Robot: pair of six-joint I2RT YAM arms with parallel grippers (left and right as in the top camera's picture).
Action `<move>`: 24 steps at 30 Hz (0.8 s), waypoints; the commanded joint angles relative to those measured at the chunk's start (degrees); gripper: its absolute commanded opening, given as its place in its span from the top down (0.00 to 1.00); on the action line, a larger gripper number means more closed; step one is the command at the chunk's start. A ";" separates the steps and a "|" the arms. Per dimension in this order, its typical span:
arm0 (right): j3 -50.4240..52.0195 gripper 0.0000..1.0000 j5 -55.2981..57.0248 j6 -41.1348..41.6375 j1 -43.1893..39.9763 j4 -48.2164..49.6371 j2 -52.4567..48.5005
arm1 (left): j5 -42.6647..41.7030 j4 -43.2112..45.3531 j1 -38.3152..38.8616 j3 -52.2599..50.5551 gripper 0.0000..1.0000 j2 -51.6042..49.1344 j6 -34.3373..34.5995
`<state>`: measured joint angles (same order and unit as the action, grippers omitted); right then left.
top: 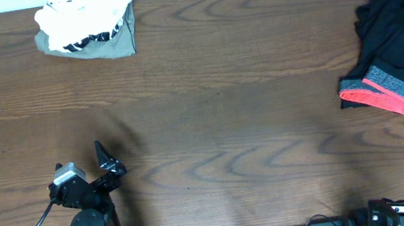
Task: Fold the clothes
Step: 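Move the right gripper to the coral-trimmed waistband of the black pants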
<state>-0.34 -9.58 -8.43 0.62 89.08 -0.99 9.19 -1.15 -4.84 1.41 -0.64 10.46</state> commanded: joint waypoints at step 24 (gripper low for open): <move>-35.45 0.01 -2.89 3.67 0.52 -97.26 -11.37 | 0.31 -2.08 -0.39 -1.18 0.02 0.04 -0.35</move>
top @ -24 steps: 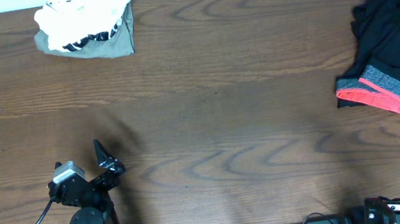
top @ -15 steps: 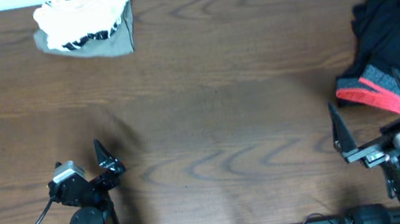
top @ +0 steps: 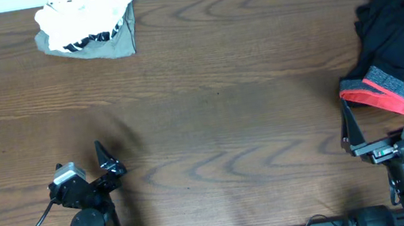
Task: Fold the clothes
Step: 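Move the right gripper to the coral-trimmed waistband of the black pants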
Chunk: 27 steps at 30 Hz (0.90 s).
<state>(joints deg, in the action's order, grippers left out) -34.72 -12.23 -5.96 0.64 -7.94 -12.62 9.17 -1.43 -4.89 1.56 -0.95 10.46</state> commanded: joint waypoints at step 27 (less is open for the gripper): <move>-31.76 0.01 31.63 5.73 -0.02 -36.70 -43.74 | 0.35 -1.77 -0.35 -1.33 0.02 0.35 -0.35</move>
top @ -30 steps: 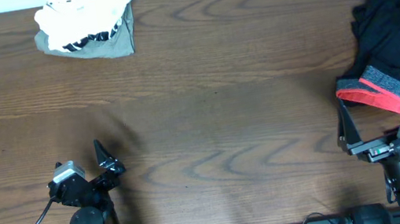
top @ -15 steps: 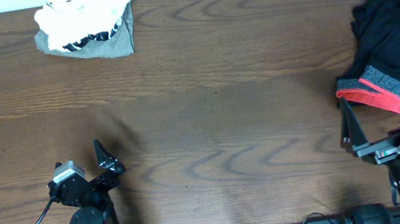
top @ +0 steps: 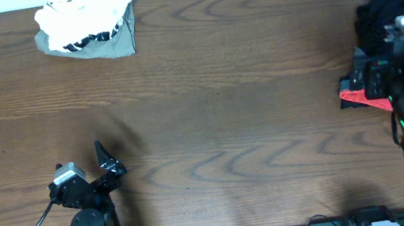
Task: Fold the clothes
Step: 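Move the right gripper to the coral-trimmed waistband of the black pants, then lower the right gripper onto the grey waistband edge and close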
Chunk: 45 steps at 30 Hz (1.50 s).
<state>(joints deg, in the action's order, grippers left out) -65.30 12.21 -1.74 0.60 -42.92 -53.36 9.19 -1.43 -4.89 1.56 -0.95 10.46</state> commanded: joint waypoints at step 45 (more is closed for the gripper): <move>-0.15 0.01 22.86 -56.63 -12.90 -7.69 -30.36 | 0.33 -1.77 -0.35 -1.33 0.02 0.35 -0.35</move>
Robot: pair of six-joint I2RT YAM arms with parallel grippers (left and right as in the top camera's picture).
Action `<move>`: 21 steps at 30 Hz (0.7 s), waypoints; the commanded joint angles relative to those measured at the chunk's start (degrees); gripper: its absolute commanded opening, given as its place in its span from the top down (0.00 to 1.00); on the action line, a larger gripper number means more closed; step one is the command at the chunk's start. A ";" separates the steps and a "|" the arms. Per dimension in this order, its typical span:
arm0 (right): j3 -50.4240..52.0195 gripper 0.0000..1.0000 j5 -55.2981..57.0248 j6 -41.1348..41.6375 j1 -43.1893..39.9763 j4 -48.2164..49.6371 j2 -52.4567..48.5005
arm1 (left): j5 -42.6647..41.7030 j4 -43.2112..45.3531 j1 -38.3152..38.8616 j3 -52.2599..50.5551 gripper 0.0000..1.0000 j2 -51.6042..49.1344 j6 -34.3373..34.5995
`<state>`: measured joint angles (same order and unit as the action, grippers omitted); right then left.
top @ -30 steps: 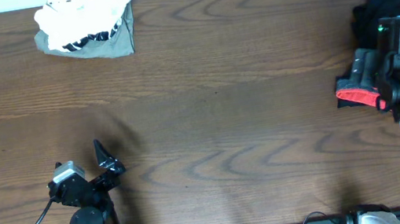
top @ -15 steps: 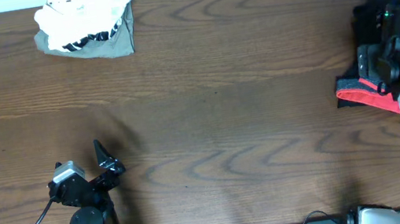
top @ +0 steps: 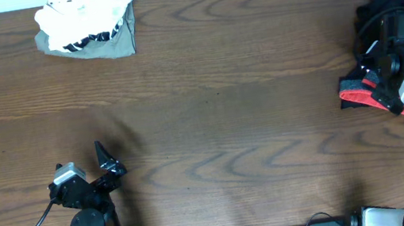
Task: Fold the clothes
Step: 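Lower the right gripper onto the grey waistband edge and close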
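A crumpled black garment lies at the table's right edge, its grey and red waistband point(top: 353, 95) towards the front. My right gripper point(top: 377, 71) is down over that waistband, and its wrist and white arm hide the fingers and part of the cloth. A bundled white and grey garment point(top: 86, 24) lies at the far left of the table. My left gripper point(top: 105, 161) rests folded near the front left, fingers together and holding nothing.
The wooden table point(top: 224, 101) stretches between the two garments. The left arm's base and its cable sit at the front left. A black rail runs along the front edge.
My right arm has shifted: its wrist now sits lower on the black garment at the waistband, with the white forearm reaching in from the front right. Garments and left arm are unchanged.
At first only the left arm showed, at rest. Then my right gripper appeared at the front right, wide open just short of the red waistband. After that it was over the black garment, and now it is down at the waistband.
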<state>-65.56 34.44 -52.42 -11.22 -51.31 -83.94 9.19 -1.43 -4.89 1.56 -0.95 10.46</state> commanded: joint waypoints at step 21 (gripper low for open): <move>22.36 0.01 0.28 -10.91 -1.49 29.81 -0.09 | 0.31 -1.77 -0.35 -1.33 0.02 0.35 -0.35</move>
<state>-44.77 35.53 -62.02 -12.21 -22.61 -83.99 9.19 -1.43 -4.89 1.56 -0.95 10.46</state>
